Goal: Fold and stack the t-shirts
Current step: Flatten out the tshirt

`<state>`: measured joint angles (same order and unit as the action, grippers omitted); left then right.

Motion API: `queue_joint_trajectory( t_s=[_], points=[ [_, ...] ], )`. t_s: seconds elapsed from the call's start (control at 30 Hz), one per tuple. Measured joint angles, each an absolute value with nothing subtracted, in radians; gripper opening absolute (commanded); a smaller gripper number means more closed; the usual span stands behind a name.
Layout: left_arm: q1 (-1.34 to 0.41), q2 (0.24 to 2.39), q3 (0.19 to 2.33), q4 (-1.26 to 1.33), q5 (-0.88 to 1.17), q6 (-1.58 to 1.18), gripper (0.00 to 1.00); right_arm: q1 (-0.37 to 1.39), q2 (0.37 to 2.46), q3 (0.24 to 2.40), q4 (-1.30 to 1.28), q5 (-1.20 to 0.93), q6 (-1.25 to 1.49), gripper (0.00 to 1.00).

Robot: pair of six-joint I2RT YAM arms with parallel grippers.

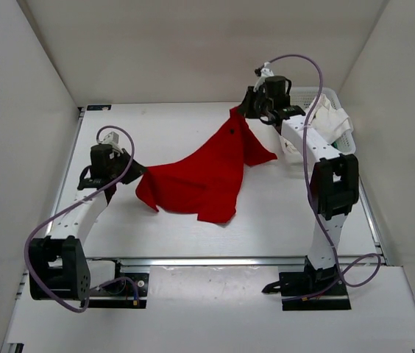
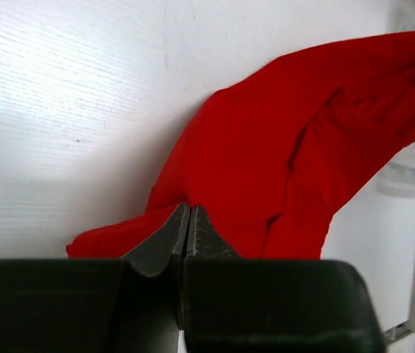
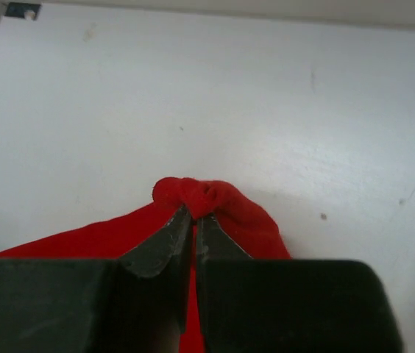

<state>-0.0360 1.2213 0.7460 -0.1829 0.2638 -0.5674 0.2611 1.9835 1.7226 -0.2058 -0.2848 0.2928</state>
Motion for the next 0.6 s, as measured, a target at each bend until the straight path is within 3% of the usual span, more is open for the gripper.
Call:
queue_joint_trajectory(
  t_s=[0.07,0.13,0.17,0.2,0.27,0.33,0.37,0.43,0.47,0.6],
  points=[
    [-0.004,1.236,0.747,-0.155,0.293,-0.582,0.14,0.276,1.982,1.781,-0.215,-0.268,0.279,0.01],
    [0.013,1.267,0.762,-0.149,0.297,-0.580,0.34,0.281,1.975,1.818,-0.231,-0.234,0.266,0.23],
    [0.021,1.291,0.775,-0.149,0.298,-0.582,0.49,0.281,1.974,1.833,-0.244,-0.210,0.259,0.38],
    [0.030,1.314,0.787,-0.146,0.300,-0.580,0.55,0.282,1.973,1.843,-0.253,-0.184,0.254,0.46],
    [0.049,1.353,0.804,-0.140,0.310,-0.589,0.69,0.289,1.969,1.851,-0.273,-0.123,0.230,0.49],
    [0.068,1.371,0.811,-0.144,0.309,-0.592,0.74,0.298,1.957,1.842,-0.298,-0.080,0.216,0.43],
    [0.075,1.371,0.811,-0.147,0.302,-0.592,0.76,0.306,1.939,1.813,-0.297,-0.063,0.213,0.31],
    [0.079,1.350,0.811,-0.159,0.267,-0.588,0.69,0.337,1.871,1.704,-0.282,-0.039,0.213,0.07],
    [0.065,1.330,0.810,-0.166,0.238,-0.583,0.55,0.360,1.827,1.629,-0.259,-0.031,0.217,0.02],
    [-0.061,1.189,0.771,-0.191,0.139,-0.549,0.35,0.497,1.687,1.383,-0.211,-0.014,0.231,0.00]
  ],
)
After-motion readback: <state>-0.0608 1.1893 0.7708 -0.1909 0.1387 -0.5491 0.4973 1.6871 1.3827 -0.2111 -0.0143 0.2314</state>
